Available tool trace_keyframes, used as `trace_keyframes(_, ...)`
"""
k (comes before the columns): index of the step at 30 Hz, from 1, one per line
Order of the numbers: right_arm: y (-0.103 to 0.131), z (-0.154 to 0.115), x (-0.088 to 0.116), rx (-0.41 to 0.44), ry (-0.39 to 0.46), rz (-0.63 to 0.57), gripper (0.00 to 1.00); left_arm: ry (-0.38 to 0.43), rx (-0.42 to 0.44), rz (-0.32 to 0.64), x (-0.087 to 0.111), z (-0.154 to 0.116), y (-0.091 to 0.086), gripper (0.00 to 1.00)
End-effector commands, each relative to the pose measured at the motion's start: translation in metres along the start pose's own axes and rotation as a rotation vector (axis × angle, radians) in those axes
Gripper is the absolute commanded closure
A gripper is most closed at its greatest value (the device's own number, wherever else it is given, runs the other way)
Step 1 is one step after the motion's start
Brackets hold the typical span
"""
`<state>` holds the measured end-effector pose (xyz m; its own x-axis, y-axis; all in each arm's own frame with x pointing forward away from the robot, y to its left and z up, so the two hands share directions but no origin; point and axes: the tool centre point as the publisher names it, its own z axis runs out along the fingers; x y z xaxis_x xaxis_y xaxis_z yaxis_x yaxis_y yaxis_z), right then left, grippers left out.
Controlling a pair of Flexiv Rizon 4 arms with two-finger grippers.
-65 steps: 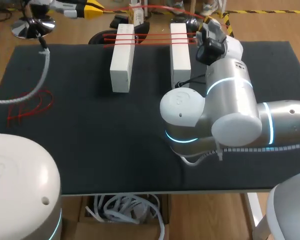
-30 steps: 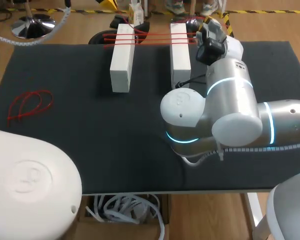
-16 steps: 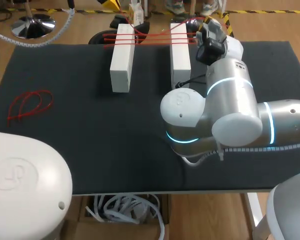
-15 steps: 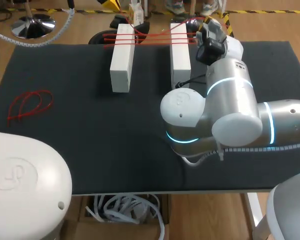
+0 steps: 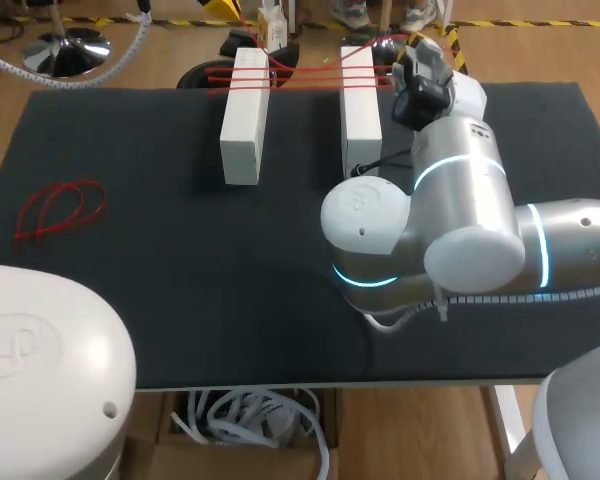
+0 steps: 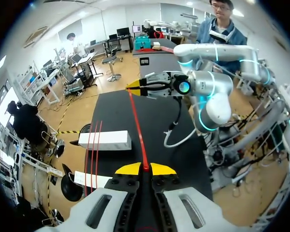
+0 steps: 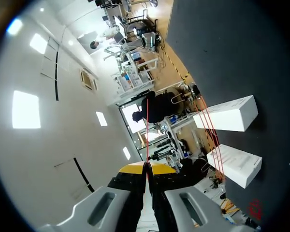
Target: Grab the tape and strap the tape.
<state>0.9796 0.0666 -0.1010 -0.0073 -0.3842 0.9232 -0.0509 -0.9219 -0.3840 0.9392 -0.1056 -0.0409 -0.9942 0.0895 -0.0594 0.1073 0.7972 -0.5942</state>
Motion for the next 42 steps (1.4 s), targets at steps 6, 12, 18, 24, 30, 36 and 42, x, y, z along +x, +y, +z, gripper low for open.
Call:
trace_keyframes(6, -0.009, -0.012, 0.029, 0.005, 0.002, -0.718, 1.00, 0.001, -0.003, 0.000, 0.000, 0.000, 0.000, 1.00)
trace_keyframes(12, -0.011, -0.013, 0.034, 0.010, 0.049, -0.705, 1.00, 0.001, -0.003, 0.000, 0.000, 0.000, 0.000, 1.00)
trace_keyframes(18, -0.011, -0.013, 0.034, 0.010, 0.049, -0.705, 1.00, 0.001, -0.003, 0.000, 0.000, 0.000, 0.000, 1.00)
trace_keyframes(24, -0.011, -0.013, 0.034, 0.010, 0.049, -0.705, 1.00, 0.001, -0.003, 0.000, 0.000, 0.000, 0.000, 1.00)
trace_keyframes(30, -0.029, -0.018, 0.029, -0.045, -0.017, -0.914, 1.00, 0.001, -0.003, 0.000, 0.000, 0.000, 0.000, 1.00)
trace_keyframes(36, -0.048, -0.023, 0.030, -0.036, -0.100, -1.183, 1.00, 0.001, -0.003, 0.000, 0.000, 0.000, 0.000, 1.00)
trace_keyframes(42, -0.051, -0.023, 0.034, -0.030, -0.081, -1.221, 1.00, 0.001, -0.003, 0.000, 0.000, 0.000, 0.000, 1.00)
